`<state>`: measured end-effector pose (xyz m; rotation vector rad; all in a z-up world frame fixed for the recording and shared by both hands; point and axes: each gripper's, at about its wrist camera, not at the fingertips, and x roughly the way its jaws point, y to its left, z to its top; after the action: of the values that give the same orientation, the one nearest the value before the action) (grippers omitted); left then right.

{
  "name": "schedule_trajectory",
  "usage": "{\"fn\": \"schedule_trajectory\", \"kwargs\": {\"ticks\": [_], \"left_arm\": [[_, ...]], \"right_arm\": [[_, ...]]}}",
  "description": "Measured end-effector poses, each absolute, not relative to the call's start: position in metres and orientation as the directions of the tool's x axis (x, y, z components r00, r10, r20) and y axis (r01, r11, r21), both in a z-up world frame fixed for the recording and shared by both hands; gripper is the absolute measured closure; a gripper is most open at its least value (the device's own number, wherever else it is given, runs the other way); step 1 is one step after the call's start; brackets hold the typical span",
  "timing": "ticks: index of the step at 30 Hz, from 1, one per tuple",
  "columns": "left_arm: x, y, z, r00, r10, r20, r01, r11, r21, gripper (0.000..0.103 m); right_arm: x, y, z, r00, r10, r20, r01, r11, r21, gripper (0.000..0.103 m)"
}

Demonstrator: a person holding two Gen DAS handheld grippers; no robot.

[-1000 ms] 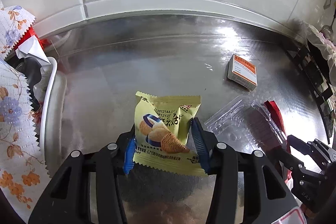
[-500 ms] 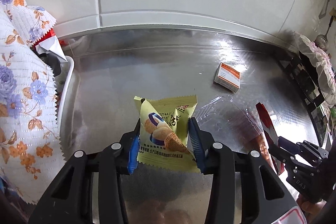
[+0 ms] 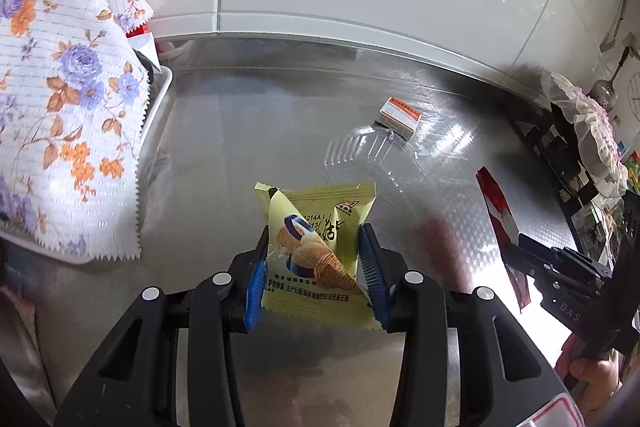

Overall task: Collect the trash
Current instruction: 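Carry the packet and wrapper down over the yellow bin and open both tools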

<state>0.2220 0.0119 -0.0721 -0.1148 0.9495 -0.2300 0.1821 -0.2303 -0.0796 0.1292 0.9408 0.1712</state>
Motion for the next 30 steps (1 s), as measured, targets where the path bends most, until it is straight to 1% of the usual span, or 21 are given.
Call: {"fn": "schedule_trajectory", "kwargs": {"ticks": [6, 11, 21, 30], "left_arm": [[0.179, 0.002, -0.068, 0.574, -0.214, -0.790, 0.112, 0.977, -0.183, 0.061], [0.142, -0.010, -0.066, 0.573, -0.220, -0.789, 0.115, 0.975, -0.188, 0.061], [0.070, -0.032, -0.055, 0.579, -0.267, -0.771, 0.199, 0.963, -0.184, 0.061], [-0.022, -0.033, -0.053, 0.574, -0.289, -0.766, 0.242, 0.954, -0.178, 0.061]], "right_arm": [[0.151, -0.238, -0.078, 0.569, 0.238, -0.787, -0.134, 0.971, 0.197, 0.076], [0.120, -0.243, -0.075, 0.565, 0.245, -0.788, -0.146, 0.970, 0.197, 0.076], [0.044, -0.244, -0.060, 0.586, 0.220, -0.780, -0.129, 0.976, 0.178, 0.076], [-0.050, -0.230, -0.046, 0.592, 0.208, -0.779, -0.156, 0.977, 0.143, 0.076]]}}
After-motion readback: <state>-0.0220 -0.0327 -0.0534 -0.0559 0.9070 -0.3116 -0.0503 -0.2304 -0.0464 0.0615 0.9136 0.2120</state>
